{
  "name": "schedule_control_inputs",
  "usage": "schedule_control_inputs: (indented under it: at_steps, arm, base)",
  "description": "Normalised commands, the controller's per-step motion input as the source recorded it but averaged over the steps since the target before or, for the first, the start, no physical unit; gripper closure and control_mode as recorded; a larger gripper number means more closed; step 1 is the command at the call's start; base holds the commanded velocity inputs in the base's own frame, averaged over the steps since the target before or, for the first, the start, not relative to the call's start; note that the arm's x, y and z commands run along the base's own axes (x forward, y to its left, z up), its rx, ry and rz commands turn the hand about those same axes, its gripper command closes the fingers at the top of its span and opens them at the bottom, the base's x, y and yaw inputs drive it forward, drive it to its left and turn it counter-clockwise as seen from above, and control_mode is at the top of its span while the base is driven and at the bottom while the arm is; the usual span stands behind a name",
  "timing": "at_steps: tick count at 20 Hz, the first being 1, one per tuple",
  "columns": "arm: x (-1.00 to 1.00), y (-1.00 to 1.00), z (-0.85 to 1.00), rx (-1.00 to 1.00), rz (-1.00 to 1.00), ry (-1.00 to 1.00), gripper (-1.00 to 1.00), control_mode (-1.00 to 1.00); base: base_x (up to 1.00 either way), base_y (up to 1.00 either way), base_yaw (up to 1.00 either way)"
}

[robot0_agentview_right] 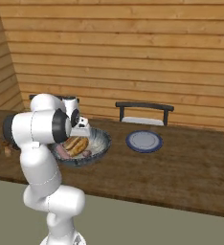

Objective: Place one bun and one sausage from the bowl on each plate.

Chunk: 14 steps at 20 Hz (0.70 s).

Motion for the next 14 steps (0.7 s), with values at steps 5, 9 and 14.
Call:
schedule_control_inputs:
  at_steps: [5,9,14]
  arm:
    - [0.01,0.00,-0.20,-0.01,0.00,0.00,1.00,-1.00]
    - [-0.20,-0.01,0.04,0.00,0.00,-0.10,1.00,-1.00]
    - [-0.19,0.05,0.77,0.02,0.00,-0.16,1.00,-1.00]
  base:
    - [0.00,0.00,0.00]
    - [0.00,0.00,0.00]
    - [0.00,0.00,0.00]
